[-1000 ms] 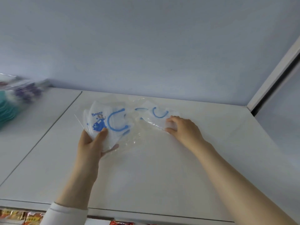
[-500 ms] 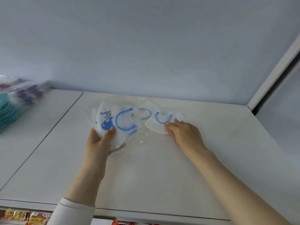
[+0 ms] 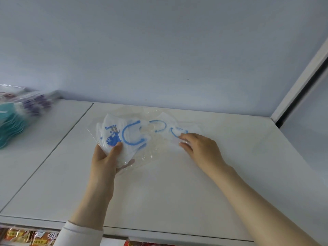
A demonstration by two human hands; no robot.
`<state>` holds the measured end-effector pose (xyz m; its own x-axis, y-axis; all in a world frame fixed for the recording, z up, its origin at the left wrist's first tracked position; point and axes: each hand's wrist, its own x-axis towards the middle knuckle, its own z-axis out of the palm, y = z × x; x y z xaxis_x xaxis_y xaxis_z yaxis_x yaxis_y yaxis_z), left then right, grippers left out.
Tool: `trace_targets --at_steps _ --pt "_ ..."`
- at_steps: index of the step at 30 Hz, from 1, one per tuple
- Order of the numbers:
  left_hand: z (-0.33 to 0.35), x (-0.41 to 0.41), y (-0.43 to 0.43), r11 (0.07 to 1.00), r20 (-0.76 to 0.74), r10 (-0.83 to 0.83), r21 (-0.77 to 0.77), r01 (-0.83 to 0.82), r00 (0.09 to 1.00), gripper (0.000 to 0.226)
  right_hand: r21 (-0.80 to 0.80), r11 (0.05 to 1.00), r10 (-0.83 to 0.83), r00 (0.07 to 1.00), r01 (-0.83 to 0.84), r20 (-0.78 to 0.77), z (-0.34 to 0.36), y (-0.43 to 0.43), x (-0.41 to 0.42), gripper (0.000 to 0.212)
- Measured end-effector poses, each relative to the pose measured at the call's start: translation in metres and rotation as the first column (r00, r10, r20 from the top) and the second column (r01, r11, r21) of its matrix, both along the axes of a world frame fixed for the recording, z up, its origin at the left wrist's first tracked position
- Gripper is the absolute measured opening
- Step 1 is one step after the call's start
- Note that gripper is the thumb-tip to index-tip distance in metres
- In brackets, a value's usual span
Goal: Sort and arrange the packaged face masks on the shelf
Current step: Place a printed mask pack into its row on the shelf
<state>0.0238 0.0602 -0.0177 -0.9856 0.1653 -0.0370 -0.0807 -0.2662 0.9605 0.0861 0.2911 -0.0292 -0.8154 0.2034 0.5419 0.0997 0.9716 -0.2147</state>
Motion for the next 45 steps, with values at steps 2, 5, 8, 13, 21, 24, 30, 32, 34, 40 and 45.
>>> trace_targets --at_steps 2,5,8,13,21,24,30,32,34,40,45 --pt "0.000 -0.001 -0.003 1.000 0.009 0.011 0.013 -0.011 1.000 0.037 -0.304 0.953 -0.076 0.979 0.015 -0.190 0.009 0.001 0.005 0.015" --pt "0.001 -0.001 0.000 1.000 -0.005 -0.004 0.007 0.004 1.000 0.038 -0.798 0.597 -0.213 0.944 -0.077 -0.251 0.029 0.009 0.013 0.011" --pt "0.002 0.003 0.011 0.998 -0.014 -0.069 -0.016 0.068 0.998 0.043 -0.964 -0.078 -0.146 0.960 -0.252 -0.240 0.044 0.018 0.024 0.018" --pt "0.000 0.011 0.025 0.988 -0.022 -0.147 -0.053 0.146 0.989 0.051 -0.913 -0.372 -0.019 0.984 -0.170 -0.175 0.038 0.027 0.041 0.031" --pt "0.001 0.014 0.031 0.991 -0.009 -0.130 -0.039 0.130 0.991 0.033 -0.954 -0.288 -0.178 0.984 -0.079 -0.028 0.026 0.037 0.056 0.038" --pt "0.001 0.015 0.030 0.992 -0.019 -0.114 -0.048 0.113 0.993 0.034 -0.992 -0.102 -0.160 0.983 0.070 0.086 0.024 0.031 0.060 0.040" --pt "0.006 0.014 0.030 0.993 -0.054 -0.112 -0.033 0.111 0.992 0.022 -0.882 0.428 -0.417 0.909 0.197 0.001 0.020 0.042 0.066 0.015" --pt "0.007 0.016 0.033 0.991 -0.055 -0.136 -0.019 0.135 0.989 0.027 -0.815 0.528 -0.564 0.816 0.237 -0.128 0.025 0.047 0.072 0.013" --pt "0.006 0.019 0.038 0.987 -0.051 -0.160 -0.023 0.159 0.986 0.035 -0.826 0.537 -0.667 0.687 0.174 -0.289 0.036 0.050 0.079 0.012" --pt "0.010 0.031 0.054 0.965 -0.034 -0.259 -0.053 0.257 0.965 0.027 -0.850 0.486 -0.361 0.839 -0.205 -0.408 0.073 0.053 0.095 0.016" --pt "0.026 0.030 0.050 0.912 -0.105 -0.406 -0.117 0.394 0.908 0.027 -0.517 0.856 0.110 0.984 -0.024 0.138 0.113 0.044 0.087 0.027"
